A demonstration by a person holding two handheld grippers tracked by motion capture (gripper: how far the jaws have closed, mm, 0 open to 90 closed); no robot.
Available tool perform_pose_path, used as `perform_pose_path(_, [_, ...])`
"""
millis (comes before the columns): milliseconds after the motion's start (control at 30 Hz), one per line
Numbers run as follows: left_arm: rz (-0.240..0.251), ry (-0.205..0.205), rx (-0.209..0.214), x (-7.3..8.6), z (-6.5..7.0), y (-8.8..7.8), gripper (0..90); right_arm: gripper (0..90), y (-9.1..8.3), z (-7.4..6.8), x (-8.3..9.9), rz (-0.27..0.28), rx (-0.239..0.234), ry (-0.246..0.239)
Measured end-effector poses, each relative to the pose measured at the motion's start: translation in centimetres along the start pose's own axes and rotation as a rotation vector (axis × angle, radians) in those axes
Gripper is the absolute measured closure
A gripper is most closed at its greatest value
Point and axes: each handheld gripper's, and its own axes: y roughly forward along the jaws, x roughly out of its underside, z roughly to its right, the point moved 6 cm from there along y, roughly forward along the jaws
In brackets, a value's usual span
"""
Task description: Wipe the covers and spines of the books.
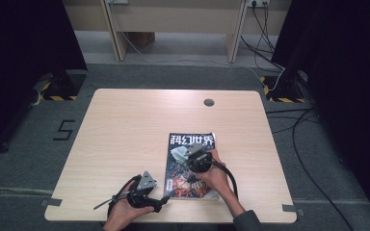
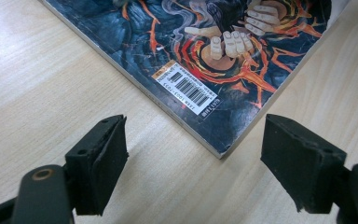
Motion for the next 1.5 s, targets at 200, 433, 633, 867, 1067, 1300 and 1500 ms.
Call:
perform_pose_path(200, [0.0,-0.003,-0.005,0.3,-0.1,-0.3,21.1,75.6,-0.1,-1.3,-0.3,0.005,-0.039,-0.022])
perform_pose_path(433, [-0.01,0.003,-0.004,0.4,-0.1,-0.2,20.6,75.4,-1.5,2.5,2.5,-0.03,0.055,0.078])
perform_pose_path(633, [-0.014,0.011,-0.009,0.4,-0.2,0.0,20.5,75.2,-2.5,5.9,4.7,-0.047,0.138,0.14])
perform_pose_path(867, [-0.016,0.012,-0.018,0.3,-0.4,0.2,20.3,75.8,-2.2,4.7,3.9,-0.052,0.14,0.093])
perform_pose_path(1067, [-0.006,-0.008,-0.024,0.3,-1.0,0.0,20.0,75.9,-0.9,0.7,1.4,-0.01,0.04,0.036])
perform_pose_path(1300, [0.009,-0.021,-0.059,0.2,-1.9,-0.4,20.3,75.7,-0.5,-2.7,-0.2,0.011,-0.044,-0.04])
perform_pose_path(1500, [0.015,-0.038,-0.074,0.2,-2.6,-0.7,20.3,75.5,-0.6,-1.0,0.5,-0.001,-0.027,0.008])
